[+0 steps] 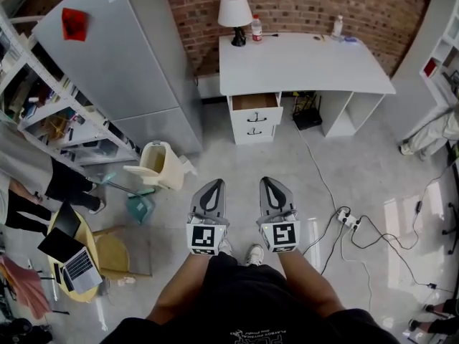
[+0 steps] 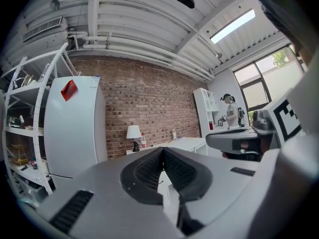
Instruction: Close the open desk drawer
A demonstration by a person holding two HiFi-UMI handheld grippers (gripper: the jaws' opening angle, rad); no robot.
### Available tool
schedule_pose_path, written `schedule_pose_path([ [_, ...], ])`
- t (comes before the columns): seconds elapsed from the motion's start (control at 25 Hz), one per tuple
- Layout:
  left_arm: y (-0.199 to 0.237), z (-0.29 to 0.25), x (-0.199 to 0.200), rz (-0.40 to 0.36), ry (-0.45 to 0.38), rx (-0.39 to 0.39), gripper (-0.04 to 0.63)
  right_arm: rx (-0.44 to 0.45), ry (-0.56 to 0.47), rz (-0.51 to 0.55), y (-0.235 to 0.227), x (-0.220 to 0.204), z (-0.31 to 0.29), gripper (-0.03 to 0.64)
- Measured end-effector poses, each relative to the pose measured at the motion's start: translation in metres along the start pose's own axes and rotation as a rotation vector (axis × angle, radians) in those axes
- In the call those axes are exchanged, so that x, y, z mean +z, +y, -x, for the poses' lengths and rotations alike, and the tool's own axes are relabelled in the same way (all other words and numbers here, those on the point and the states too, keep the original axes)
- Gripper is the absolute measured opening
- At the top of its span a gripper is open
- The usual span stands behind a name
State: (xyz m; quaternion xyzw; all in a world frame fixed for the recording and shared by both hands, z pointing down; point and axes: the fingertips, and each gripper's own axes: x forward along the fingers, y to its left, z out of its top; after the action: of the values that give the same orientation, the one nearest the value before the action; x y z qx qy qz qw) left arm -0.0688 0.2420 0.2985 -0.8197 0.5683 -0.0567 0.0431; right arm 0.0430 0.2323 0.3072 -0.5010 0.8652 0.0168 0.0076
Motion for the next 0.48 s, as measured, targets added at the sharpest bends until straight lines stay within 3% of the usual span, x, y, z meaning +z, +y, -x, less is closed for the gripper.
schedule_pose_path([
  [0.48,0.055,-0.073,-0.017,0.039,-0.003,-0.044,0.008,0.022,0.029,0.028,0.007,-0.006,-0.093,0.028],
])
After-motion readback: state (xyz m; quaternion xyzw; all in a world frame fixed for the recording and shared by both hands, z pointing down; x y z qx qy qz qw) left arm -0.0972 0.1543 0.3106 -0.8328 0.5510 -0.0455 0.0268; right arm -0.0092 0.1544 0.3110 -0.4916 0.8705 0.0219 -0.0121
